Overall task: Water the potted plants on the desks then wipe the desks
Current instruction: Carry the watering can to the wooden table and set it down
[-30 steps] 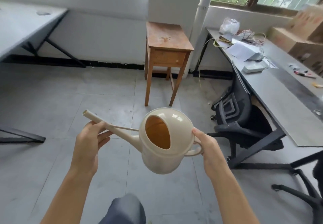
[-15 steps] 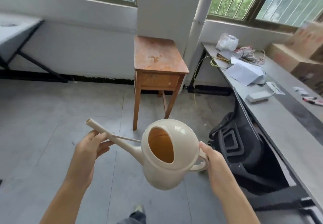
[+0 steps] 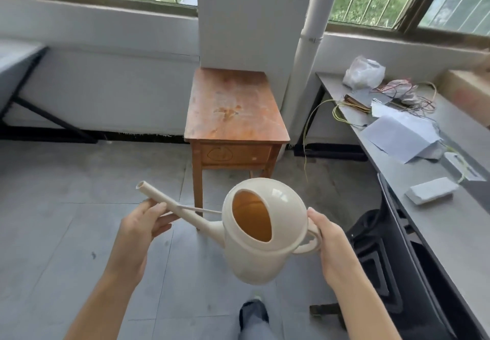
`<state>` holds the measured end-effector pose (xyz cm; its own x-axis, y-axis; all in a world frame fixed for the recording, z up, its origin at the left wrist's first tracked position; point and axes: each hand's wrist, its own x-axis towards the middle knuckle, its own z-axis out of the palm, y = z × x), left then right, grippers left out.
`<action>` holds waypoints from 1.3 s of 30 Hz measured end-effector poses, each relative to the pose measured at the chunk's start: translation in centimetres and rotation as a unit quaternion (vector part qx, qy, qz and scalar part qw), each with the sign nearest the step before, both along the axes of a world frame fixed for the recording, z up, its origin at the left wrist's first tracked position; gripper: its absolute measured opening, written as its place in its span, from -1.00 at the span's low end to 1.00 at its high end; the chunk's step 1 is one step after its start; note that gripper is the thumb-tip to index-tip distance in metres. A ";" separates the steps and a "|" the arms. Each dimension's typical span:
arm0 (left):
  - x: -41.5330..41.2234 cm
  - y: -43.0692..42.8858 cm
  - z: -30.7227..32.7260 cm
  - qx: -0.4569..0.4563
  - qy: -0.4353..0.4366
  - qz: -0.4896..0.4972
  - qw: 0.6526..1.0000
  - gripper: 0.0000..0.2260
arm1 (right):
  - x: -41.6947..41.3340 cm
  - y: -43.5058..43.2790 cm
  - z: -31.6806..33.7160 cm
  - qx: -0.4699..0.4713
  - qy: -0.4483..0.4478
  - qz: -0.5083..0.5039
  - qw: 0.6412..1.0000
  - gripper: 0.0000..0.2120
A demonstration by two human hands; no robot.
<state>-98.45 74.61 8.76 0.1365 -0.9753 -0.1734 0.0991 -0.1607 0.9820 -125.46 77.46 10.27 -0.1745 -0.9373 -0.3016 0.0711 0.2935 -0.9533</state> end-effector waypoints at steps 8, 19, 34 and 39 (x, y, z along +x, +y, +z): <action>-6.8 -11.0 -0.2 -0.013 -0.006 0.074 0.997 -0.76 | -6.3 -14.2 1.4 -0.012 -0.007 0.050 0.999 -0.66; -9.7 -23.9 -1.5 0.024 0.037 0.115 0.992 -0.77 | -8.8 -29.5 -0.4 0.033 -0.001 0.068 0.997 -0.70; -5.0 -48.4 -2.2 0.040 0.085 0.081 0.992 -0.77 | -3.5 -50.4 -2.3 0.086 0.051 0.014 0.995 -0.70; -4.9 -53.1 -3.1 0.056 0.109 0.089 0.988 -0.79 | -3.4 -54.6 -3.4 0.137 0.092 0.023 0.986 -0.64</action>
<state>-103.32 21.56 5.64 0.2521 -0.9123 -0.3227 0.3432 -0.2275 0.9113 -128.84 22.83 6.84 -0.2085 -0.8335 -0.5117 -0.1151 0.5405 -0.8335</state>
